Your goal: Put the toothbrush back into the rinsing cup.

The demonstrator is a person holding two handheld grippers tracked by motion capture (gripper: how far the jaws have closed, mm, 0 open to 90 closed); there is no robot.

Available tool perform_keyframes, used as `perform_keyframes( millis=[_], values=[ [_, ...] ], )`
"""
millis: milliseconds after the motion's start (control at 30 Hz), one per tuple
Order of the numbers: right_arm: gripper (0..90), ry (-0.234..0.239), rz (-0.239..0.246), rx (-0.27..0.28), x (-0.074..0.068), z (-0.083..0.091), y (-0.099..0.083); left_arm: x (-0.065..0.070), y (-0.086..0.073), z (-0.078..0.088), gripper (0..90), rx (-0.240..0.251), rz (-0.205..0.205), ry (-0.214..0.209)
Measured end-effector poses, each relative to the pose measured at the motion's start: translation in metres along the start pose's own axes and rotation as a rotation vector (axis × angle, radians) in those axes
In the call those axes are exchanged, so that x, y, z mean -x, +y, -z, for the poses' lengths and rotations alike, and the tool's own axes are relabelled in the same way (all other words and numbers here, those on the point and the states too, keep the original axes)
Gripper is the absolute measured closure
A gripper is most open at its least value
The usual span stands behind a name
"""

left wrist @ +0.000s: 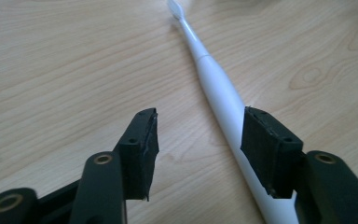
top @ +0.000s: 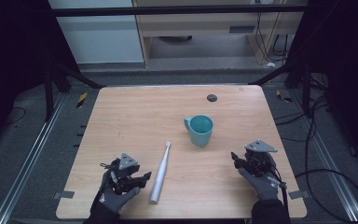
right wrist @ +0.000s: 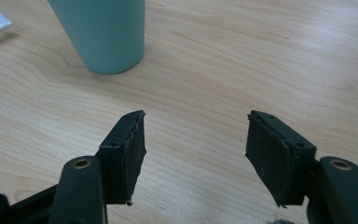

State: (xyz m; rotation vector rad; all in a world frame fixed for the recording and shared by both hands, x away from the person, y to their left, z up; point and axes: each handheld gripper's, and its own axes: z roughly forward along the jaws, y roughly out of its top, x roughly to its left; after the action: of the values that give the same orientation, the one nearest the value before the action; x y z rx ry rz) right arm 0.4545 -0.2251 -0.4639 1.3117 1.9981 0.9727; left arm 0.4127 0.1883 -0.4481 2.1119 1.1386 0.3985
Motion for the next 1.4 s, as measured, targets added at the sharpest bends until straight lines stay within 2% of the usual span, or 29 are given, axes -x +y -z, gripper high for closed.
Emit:
perform_keyframes(
  millis=[67,167,200,400,700,1067,1300,1400],
  values=[
    [37.9,0.002,0.002,-0.006,0.0,-0.001,-0.001,0.009,0.002,-0.005,47.7,-0.024,-0.02,-0.016],
    [38.2,0.002,0.002,-0.013,0.0,-0.002,-0.001,0.016,0.003,-0.011,47.6,-0.043,-0.032,-0.017],
    [38.2,0.004,0.003,-0.014,0.0,-0.002,-0.001,0.021,0.003,-0.017,47.6,-0.065,-0.041,-0.026],
    [38.4,0.008,-0.001,-0.02,0.0,-0.003,-0.001,0.028,0.002,-0.029,47.2,-0.116,-0.052,-0.031],
    [38.9,0.009,0.006,-0.026,0.0,-0.004,-0.002,0.028,0.0,-0.035,51.5,-0.158,-0.037,-0.05],
    [40.6,0.019,0.004,-0.037,0.0,-0.005,-0.002,0.021,-0.001,-0.035,65.1,-0.18,-0.041,-0.041],
    [41.1,0.021,0.003,-0.04,0.001,-0.004,-0.002,0.02,-0.001,-0.036,64.6,-0.185,-0.046,-0.041],
    [40.3,0.02,0.003,-0.035,0.0,-0.004,-0.002,0.02,0.0,-0.035,53.4,-0.19,-0.054,-0.062]
  ],
)
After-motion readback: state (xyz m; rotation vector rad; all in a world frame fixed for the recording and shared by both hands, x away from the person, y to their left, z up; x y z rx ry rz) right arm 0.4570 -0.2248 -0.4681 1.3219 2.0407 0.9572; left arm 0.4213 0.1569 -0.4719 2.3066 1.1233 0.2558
